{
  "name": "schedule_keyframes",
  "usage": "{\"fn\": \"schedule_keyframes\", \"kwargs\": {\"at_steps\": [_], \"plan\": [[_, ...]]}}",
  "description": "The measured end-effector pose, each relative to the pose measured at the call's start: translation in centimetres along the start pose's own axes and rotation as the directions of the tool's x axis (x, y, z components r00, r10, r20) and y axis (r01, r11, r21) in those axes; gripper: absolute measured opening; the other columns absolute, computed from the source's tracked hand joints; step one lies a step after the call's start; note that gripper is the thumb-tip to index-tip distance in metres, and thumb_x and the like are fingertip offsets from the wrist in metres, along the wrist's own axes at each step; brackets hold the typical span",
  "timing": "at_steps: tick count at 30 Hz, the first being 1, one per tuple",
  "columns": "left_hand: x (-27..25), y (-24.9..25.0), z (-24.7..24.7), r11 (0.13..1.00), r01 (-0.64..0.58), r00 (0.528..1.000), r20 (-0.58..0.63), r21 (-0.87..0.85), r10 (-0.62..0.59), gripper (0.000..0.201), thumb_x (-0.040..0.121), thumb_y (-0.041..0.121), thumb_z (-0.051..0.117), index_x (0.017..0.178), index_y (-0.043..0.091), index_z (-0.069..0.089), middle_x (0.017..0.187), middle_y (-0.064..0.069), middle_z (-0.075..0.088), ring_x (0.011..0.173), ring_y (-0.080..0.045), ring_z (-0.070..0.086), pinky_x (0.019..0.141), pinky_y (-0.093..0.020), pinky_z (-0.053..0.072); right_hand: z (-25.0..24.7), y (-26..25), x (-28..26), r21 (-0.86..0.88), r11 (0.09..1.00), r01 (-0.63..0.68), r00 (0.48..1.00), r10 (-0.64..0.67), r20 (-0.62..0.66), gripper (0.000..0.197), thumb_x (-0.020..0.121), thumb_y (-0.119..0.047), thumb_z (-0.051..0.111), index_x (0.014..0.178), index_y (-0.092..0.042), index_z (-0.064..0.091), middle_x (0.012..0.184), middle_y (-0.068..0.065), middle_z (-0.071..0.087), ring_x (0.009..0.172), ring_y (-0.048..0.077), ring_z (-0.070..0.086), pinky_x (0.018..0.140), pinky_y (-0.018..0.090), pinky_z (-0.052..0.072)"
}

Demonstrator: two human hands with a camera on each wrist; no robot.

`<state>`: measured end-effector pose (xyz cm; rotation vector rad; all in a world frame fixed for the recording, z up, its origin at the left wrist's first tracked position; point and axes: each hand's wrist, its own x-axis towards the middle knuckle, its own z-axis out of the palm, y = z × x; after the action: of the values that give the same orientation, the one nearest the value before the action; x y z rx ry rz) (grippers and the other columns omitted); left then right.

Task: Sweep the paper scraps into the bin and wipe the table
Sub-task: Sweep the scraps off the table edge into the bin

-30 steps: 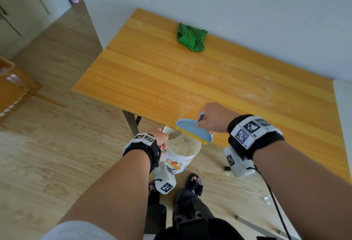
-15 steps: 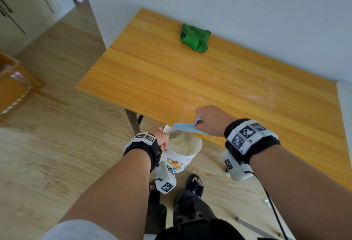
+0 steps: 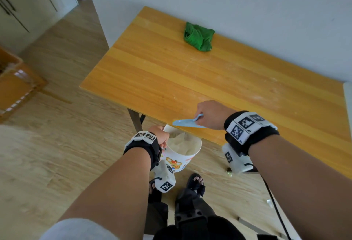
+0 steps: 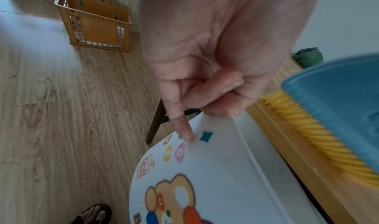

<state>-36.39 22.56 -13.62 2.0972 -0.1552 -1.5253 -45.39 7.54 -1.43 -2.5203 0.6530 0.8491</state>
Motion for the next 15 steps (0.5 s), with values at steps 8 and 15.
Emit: {"fn": "schedule_keyframes", "kwargs": {"at_steps": [8,15], "plan": [[-0.3,0.2,0.3,0.998,-0.028,0.999,0.022,0.064,0.027,0.058,0.088,0.001,0.043,0.145,0.012,0.040,0.063,-0.014,0.063,0.048,-0.025,0.053,0.088,-0.052,0.056,-1.1,0.5,-1.9,0.223,0.974,-0.049,0.983,0.086,-0.160,0.025,0.091,-0.015,0.052,0.093,-0.002,0.073,0.087,0.024,0.070,0.063,0.025,0.047,0.057,0.033,0.037],[-1.4,-0.6,0.7,0.997,-0.023,1.000,-0.008,0.080,0.023,0.056,0.089,0.002,0.042,0.145,0.010,0.039,0.066,-0.015,0.064,0.041,-0.020,0.051,0.088,-0.052,0.056,0.7,1.1,-3.8,0.299,0.949,-0.101,0.991,0.122,-0.051,0.016,0.086,-0.013,0.061,0.088,-0.003,0.074,0.073,0.013,0.072,0.067,0.023,0.070,0.067,0.034,0.060]]}}
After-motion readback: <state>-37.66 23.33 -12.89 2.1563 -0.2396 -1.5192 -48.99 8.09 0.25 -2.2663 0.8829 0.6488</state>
